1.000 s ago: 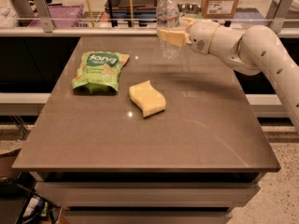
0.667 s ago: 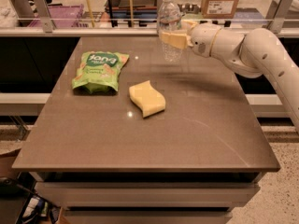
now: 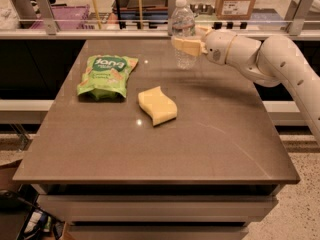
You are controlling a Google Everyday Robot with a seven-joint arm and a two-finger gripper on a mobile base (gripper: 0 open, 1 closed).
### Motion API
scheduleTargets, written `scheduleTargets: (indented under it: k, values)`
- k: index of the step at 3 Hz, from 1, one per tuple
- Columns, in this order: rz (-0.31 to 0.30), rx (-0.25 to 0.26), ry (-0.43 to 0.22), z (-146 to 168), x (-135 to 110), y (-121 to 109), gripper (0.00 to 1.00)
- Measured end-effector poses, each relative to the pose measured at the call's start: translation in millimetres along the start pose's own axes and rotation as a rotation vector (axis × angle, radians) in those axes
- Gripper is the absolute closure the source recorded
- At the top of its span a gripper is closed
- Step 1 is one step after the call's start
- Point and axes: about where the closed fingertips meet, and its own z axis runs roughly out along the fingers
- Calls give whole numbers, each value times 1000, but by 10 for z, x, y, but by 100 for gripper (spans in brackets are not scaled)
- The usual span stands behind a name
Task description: Place water bottle upright
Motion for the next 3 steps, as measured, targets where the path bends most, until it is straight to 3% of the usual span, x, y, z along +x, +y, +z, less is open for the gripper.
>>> scheduleTargets:
  k: [3]
  values:
    - [83, 0, -1, -35, 417, -12, 100]
